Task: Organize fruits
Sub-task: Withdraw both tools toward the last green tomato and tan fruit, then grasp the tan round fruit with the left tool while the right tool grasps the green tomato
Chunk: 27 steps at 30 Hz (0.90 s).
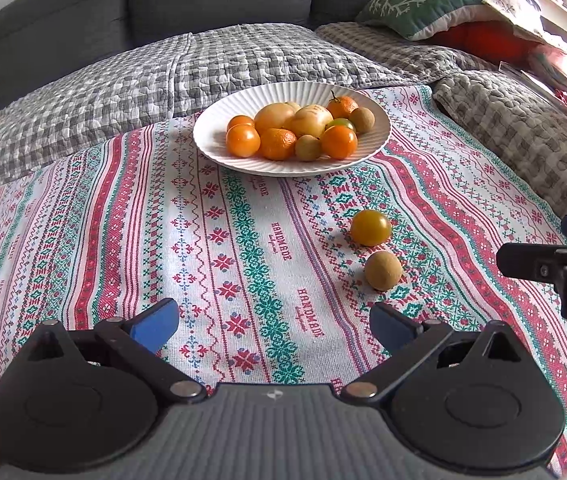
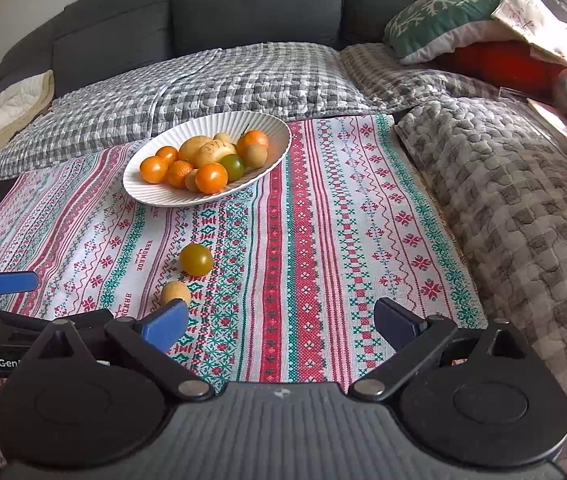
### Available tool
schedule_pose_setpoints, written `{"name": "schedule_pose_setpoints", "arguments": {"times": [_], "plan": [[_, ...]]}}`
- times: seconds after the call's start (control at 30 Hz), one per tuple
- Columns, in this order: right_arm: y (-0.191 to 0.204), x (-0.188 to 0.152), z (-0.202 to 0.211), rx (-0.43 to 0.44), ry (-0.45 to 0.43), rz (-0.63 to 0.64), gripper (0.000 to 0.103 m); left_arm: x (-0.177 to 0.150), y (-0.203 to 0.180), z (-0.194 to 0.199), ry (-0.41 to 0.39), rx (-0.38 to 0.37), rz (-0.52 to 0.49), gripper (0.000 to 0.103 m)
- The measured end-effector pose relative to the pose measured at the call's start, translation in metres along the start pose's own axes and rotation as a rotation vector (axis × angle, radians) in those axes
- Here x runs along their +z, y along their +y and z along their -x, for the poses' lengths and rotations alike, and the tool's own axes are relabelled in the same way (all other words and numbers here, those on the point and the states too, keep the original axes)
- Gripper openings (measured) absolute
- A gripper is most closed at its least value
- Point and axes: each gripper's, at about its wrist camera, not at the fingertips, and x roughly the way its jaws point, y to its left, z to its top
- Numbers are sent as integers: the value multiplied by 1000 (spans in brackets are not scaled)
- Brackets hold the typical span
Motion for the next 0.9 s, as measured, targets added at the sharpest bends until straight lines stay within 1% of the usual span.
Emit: {"name": "schedule_pose_setpoints", "arguments": {"times": [0.13,0.23,0.3,0.37,0.4,0.5,0.57,0.6,0.67,0.7,0.73,0.77,0.9], "plan": [[-2,-5,-2,-24,14,40,100,1,-8,-7,-12,-20,-5,102],[-2,-8,-4,-46,26,71,100,1,-14,-13,-15,-58,-3,100],[-2,-9,-6,-58,35,81,100,2,-19,-16,-20,-91,-7,94],[-3,-9,-9,-62,42,84,100,4,-24,-19,-19,-114,-8,83],[-3,-9,-9,-61,45,83,100,5,-25,-21,-20,-128,-5,82],[-4,-10,-11,-61,50,83,100,7,-30,-25,-19,-171,14,72],[-4,-10,-11,-63,52,82,99,8,-33,-27,-19,-186,23,63],[-5,-10,-11,-66,52,80,99,9,-34,-29,-15,-190,28,62],[-6,-10,-11,-66,52,73,99,10,-35,-31,-5,-205,45,50],[-6,-10,-11,-64,53,69,99,11,-35,-33,1,-210,50,47],[-6,-9,-11,-62,54,65,99,11,-36,-34,5,-211,51,39],[-6,-10,-11,-61,54,63,99,11,-36,-36,10,-208,48,27],[-4,-9,-12,-62,53,60,99,12,-33,-33,3,-173,53,26]]}}
